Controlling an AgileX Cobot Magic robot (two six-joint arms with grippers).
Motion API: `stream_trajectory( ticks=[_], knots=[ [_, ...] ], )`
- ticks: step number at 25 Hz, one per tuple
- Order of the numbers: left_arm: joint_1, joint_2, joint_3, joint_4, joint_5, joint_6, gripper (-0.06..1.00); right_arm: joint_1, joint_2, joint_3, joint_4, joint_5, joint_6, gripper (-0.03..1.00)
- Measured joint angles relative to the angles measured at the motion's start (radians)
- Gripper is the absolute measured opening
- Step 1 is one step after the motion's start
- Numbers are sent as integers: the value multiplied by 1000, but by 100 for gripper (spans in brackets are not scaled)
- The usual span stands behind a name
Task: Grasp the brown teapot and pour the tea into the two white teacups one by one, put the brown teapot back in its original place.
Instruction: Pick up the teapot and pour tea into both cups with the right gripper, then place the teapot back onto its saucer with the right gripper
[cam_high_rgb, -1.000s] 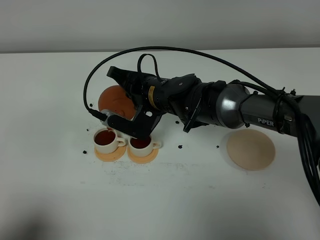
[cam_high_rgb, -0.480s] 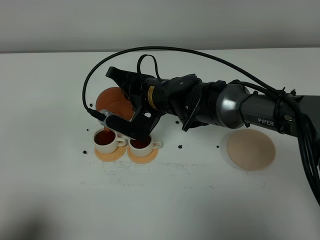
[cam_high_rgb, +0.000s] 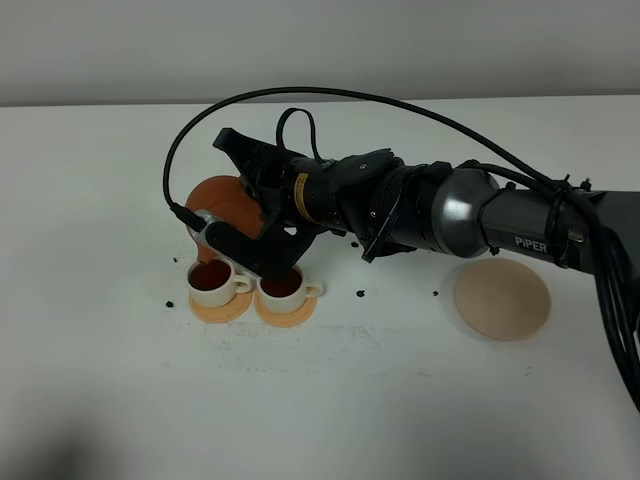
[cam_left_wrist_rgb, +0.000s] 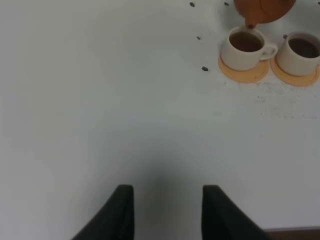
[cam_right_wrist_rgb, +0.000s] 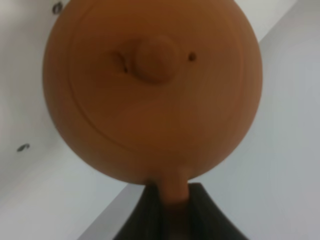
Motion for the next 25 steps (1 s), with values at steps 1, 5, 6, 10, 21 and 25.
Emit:
stream_trajectory(
  ticks=[1, 5, 6, 10, 21, 25],
  knots=[
    [0, 0, 0, 0, 0, 0, 31, 0, -7, 0, 13, 2, 0, 9],
    [0, 0, 0, 0, 0, 0, 31, 0, -67, 2, 110, 6, 16, 9],
    [0, 0, 0, 0, 0, 0, 31, 0, -85, 6, 145, 6, 23, 9],
    [0, 0, 0, 0, 0, 0, 31, 12, -170, 63, 300, 20, 27, 9],
    [0, 0, 0, 0, 0, 0, 31, 193, -317, 172, 1031, 280, 82, 9],
    [0, 0, 0, 0, 0, 0, 31, 210, -298, 172, 1281, 366, 107, 9]
  ],
)
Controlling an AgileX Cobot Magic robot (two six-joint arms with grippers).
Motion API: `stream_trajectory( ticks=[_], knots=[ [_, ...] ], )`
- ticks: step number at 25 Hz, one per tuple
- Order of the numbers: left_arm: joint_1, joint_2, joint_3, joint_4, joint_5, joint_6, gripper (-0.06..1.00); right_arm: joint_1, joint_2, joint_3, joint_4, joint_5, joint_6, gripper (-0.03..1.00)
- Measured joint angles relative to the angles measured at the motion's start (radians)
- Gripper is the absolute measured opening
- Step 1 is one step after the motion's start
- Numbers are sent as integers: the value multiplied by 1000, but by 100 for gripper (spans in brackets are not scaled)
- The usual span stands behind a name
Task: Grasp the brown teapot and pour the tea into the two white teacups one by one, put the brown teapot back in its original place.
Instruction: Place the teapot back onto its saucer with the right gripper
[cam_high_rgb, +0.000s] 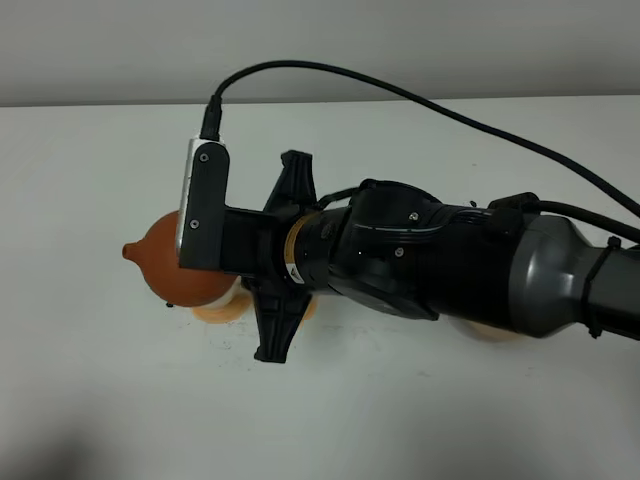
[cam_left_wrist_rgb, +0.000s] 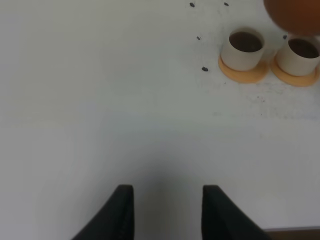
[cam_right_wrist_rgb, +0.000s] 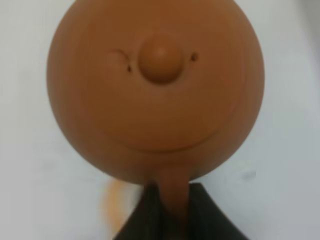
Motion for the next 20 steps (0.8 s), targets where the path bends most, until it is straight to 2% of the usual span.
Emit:
stream_trajectory(
  ticks=[4, 9, 20],
  knots=[
    [0, 0, 0, 0, 0, 0, 31, 0, 55, 0, 135, 38, 52, 9],
    [0, 0, 0, 0, 0, 0, 31, -2, 118, 0, 251, 22, 71, 9],
    [0, 0, 0, 0, 0, 0, 31, -15, 206, 0, 340, 3, 74, 9]
  ],
)
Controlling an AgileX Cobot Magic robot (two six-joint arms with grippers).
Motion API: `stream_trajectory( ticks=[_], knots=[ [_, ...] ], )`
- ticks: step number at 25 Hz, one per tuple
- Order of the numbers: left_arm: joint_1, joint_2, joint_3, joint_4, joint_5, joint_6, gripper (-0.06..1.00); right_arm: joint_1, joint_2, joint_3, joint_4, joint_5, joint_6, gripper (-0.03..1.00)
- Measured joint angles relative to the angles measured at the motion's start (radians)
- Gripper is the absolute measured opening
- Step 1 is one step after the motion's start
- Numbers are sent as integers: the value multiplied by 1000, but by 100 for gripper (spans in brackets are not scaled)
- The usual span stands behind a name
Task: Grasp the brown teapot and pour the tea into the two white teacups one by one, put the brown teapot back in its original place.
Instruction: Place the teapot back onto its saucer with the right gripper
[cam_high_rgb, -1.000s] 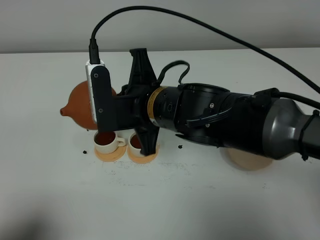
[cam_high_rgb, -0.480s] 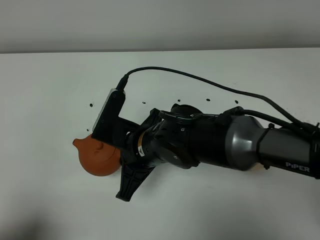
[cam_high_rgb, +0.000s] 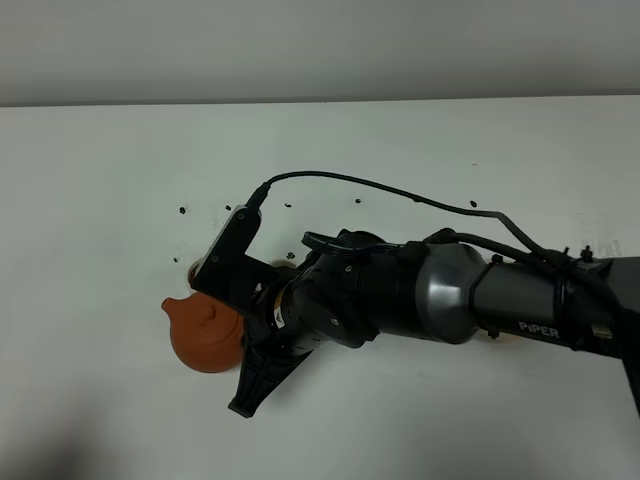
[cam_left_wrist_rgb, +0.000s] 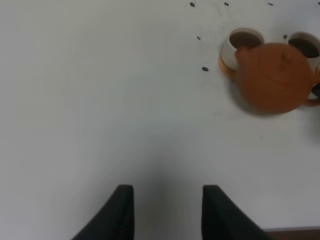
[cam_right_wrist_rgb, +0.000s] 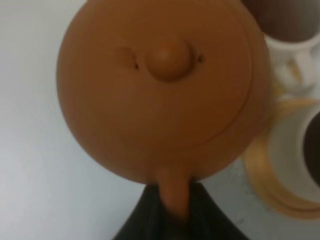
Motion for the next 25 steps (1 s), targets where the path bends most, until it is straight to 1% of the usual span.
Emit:
stream_trajectory(
  ticks=[5, 9, 12, 15, 18, 21, 25],
  knots=[
    [0, 0, 0, 0, 0, 0, 31, 0, 33, 0, 37, 2, 0, 9],
    [0, 0, 0, 2, 0, 0, 31, 0, 30, 0, 41, 5, 0, 9],
    [0, 0, 0, 2, 0, 0, 31, -5, 2, 0, 44, 26, 0, 9],
    [0, 0, 0, 2, 0, 0, 31, -26, -60, 26, 44, 27, 9, 9],
    [0, 0, 0, 2, 0, 0, 31, -61, -143, 107, 44, -3, 27, 9],
    [0, 0, 0, 1, 0, 0, 31, -122, -248, 226, 44, -47, 67, 9],
    [0, 0, 0, 1, 0, 0, 31, -258, -376, 363, 44, -94, 124, 9]
  ],
)
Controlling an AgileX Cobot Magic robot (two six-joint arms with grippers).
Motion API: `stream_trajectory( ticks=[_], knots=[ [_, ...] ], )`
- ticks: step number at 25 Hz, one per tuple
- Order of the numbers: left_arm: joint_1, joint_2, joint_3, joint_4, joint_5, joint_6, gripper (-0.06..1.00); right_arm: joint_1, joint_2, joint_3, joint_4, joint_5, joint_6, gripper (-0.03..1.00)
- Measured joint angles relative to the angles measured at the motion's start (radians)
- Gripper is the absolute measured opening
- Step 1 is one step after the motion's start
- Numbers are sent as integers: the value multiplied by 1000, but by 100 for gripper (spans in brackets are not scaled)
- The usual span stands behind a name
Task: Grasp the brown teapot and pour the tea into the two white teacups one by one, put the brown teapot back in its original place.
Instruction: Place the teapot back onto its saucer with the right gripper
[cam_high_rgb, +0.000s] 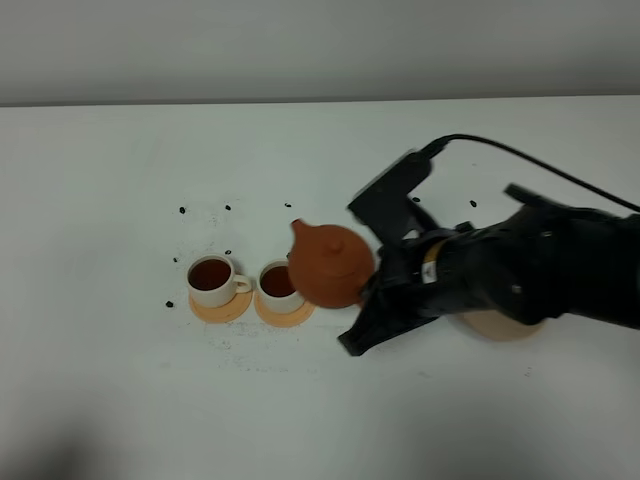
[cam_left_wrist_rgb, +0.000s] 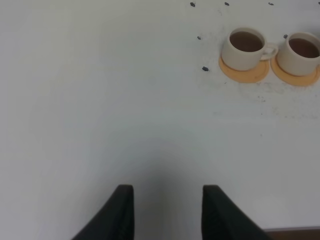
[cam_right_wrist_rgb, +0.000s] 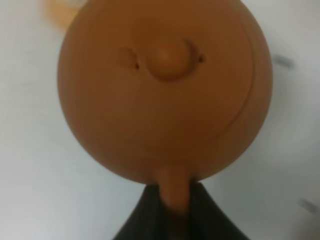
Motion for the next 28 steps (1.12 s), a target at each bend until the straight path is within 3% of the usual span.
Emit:
stream_trajectory(
  ticks=[6, 13, 28],
  knots=[
    [0, 0, 0, 0, 0, 0, 31, -210, -116, 114, -5, -14, 57, 9],
    [0, 0, 0, 0, 0, 0, 31, -351, -118, 216, -7, -44, 115, 9],
    [0, 0, 0, 0, 0, 0, 31, -379, -23, 273, 23, -146, 154, 9]
  ],
)
